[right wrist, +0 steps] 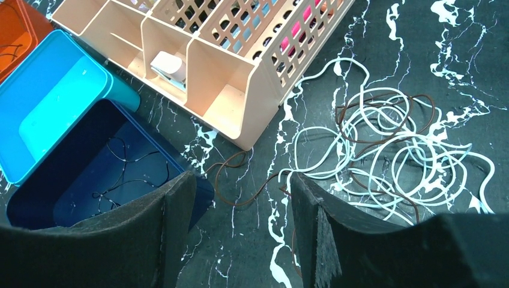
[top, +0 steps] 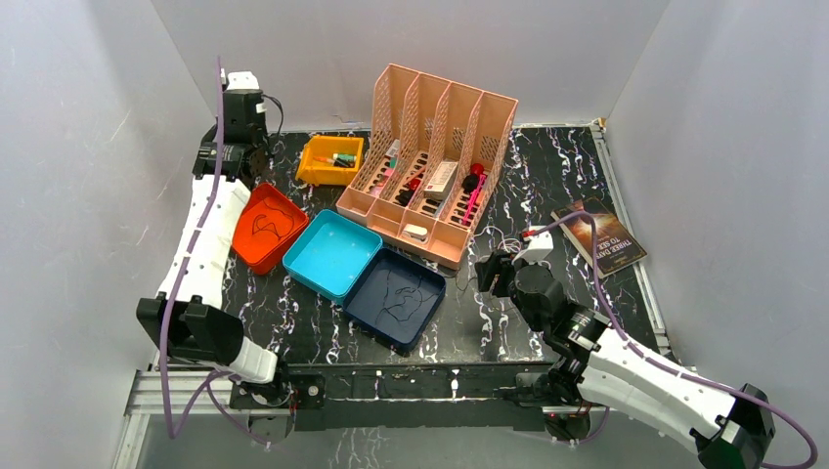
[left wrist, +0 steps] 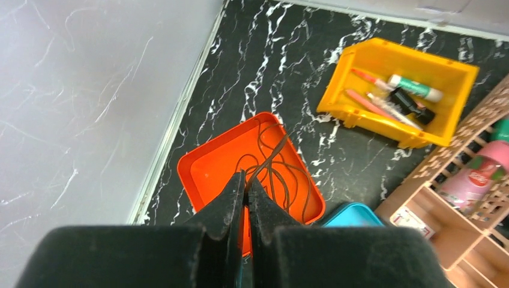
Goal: Untangle the cables
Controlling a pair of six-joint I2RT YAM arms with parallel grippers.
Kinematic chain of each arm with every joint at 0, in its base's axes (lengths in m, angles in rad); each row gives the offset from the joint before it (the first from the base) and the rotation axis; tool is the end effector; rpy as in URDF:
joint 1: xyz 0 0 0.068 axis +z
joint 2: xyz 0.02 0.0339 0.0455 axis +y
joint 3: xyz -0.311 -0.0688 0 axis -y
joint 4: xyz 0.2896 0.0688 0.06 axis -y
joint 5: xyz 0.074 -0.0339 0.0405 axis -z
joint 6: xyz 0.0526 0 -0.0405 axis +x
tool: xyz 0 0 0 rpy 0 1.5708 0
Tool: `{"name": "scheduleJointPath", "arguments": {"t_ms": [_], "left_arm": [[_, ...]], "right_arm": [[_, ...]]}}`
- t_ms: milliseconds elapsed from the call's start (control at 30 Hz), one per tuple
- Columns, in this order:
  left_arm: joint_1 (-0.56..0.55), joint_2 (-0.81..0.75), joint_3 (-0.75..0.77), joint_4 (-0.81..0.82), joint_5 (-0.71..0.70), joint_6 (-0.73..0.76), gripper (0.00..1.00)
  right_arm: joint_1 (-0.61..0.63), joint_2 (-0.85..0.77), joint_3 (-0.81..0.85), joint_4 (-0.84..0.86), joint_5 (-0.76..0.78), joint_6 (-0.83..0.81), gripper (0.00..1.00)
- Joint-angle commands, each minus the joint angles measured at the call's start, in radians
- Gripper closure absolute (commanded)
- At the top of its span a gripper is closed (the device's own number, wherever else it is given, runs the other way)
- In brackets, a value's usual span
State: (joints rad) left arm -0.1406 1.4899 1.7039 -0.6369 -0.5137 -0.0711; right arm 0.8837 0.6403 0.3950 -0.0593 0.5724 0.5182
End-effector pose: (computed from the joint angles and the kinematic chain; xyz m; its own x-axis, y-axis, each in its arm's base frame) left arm 0.3743 -0.0269 0.4944 -0.3825 -0.0084 -0.9239 -0.3497 0.9269 0.1364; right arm 0.1355 0.1202 0.2517 -0.3248 0.2605 -0.9092 -0.1856 0.9251 0.3314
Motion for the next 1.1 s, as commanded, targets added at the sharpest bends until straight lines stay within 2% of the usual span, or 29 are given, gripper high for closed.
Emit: {"name": "scheduleJointPath", "arguments": {"t_ms": [0,433,567,1067], "left_arm": [[0.035,-0.063,-0.064,0.067,-0.010,-0.006,1.00],[0.105,-0.040,-0.217,0.133,0.009,-0.050,1.00],[0.149,-0.026,-0.256,0.150,0.074,-0.094,1.00],[0.198,0.113,-0.402,0.169,0.108,-0.147,1.00]], "right_arm": [[-0.003,-0.020,0.048,0.006,-0.001,-0.009,0.33],[-0.004,-0.041,0.046,-0.021,-0.011,0.007,0.33],[-0.004,-0.055,0.041,-0.026,-0.009,0.011,0.33],[-0.003,-0.066,0.041,-0.039,-0.025,0.030,0.32]]}}
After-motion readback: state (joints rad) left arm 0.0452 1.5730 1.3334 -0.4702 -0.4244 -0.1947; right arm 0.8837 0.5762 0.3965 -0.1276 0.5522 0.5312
